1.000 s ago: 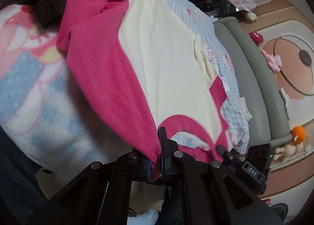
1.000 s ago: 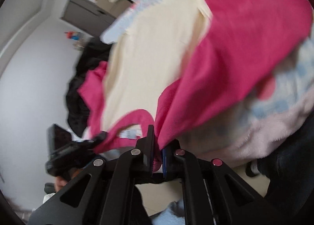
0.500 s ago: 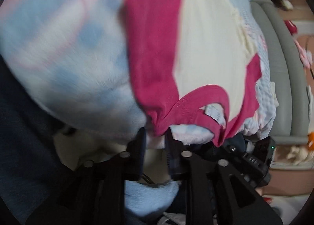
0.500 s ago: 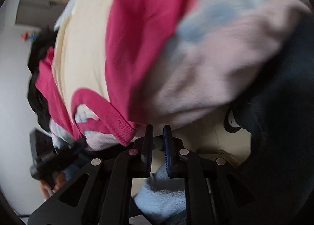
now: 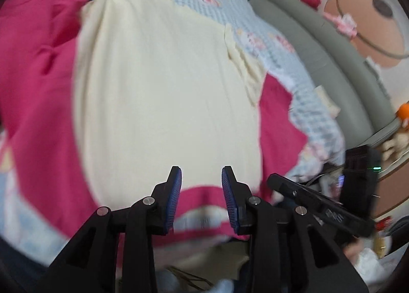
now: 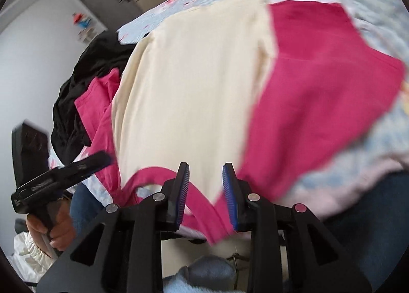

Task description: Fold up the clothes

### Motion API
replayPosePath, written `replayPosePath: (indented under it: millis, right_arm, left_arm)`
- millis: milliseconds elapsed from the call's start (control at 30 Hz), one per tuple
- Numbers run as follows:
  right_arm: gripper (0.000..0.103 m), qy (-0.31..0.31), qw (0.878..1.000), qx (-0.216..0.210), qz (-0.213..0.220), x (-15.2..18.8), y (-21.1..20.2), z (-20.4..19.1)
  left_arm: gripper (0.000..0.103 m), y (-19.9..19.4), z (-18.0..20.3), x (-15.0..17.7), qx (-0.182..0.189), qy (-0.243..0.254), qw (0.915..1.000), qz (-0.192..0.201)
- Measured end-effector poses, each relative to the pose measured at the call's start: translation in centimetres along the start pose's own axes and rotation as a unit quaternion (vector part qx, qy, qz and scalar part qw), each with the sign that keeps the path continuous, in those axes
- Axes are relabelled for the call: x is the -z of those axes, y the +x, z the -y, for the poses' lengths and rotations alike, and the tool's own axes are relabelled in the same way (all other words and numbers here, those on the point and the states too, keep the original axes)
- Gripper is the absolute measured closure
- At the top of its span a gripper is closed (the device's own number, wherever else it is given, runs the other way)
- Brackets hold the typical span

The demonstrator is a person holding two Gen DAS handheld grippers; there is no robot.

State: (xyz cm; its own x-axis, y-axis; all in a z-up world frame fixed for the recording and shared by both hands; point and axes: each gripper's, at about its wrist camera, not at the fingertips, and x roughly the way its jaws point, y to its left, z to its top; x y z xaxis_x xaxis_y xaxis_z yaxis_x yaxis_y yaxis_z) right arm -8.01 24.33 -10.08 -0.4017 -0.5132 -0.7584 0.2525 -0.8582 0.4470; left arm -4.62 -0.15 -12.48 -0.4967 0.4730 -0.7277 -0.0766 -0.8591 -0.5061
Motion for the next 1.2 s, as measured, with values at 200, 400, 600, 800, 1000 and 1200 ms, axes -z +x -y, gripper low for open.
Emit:
replayPosePath:
  millis: [200,400,600,800,1000,1200]
  right_arm:
    - [0.077,0.008,0.997,0.019,-0.07,2.2,4.7,0.4]
    - [0.077,0.036,0.999,0.016,-0.009,1.2,2.6,1.0]
    - [0.077,0.067,0.996,0.04,0.035,0.9,-0.5,4.5]
    - [0.076,0.132,0.988,0.033,0.069,0.6,-4.2,9.2]
    - [0.056,0.203,0.97,0.076,0.11,-0.6,-6.1,15.4]
    - [0.056,0.222,0.97,0.003,0.101,-2.6,-3.7,17.1]
  left_arm:
    - [0.069,3.2,-1.5,2.8,-0.014,-0.041,0.9975,-0.055]
    - [0.066,2.0,3.2,0.7,0.022,0.017,0.9996,-0.011]
    - [0.065,3.3,3.9,0.1,0.027,0.007,0.9996,-0.011]
    - [0.062,4.6,4.6,-0.5,0.032,-0.003,0.9994,-0.01]
    - [0.062,6.2,5.5,-0.7,0.044,-0.003,0.9987,-0.026]
    - [0.062,8.2,6.4,-0.6,0.06,0.003,0.9968,-0.053]
